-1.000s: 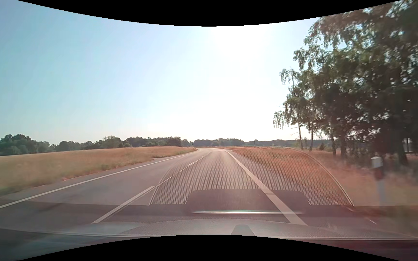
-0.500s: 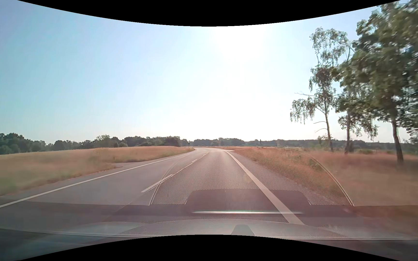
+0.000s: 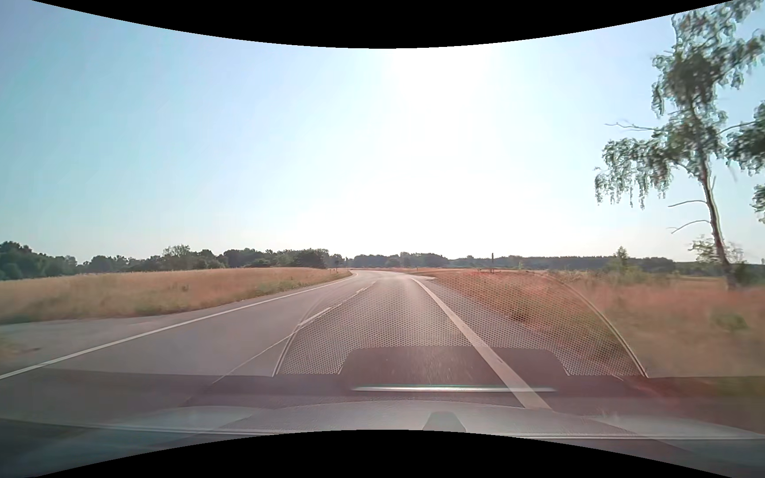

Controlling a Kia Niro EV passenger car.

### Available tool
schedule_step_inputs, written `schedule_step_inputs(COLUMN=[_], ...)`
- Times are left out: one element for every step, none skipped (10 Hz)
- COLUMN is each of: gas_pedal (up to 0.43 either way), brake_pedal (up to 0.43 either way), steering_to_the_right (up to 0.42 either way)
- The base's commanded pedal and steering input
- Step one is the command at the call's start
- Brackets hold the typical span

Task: Follow the waypoints while adhering to traffic rules and regulations

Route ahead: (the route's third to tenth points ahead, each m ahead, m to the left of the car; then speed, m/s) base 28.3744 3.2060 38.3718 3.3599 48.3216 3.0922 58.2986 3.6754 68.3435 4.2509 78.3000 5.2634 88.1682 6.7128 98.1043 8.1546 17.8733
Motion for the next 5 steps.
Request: schedule_step_inputs(gas_pedal=[0.059, 0.028, 0.028, 0.02, 0.008], brake_pedal=[0.0, 0.0, 0.0, 0.0, 0.0], steering_to_the_right=[-0.006, -0.007, -0.009, -0.01, -0.01])
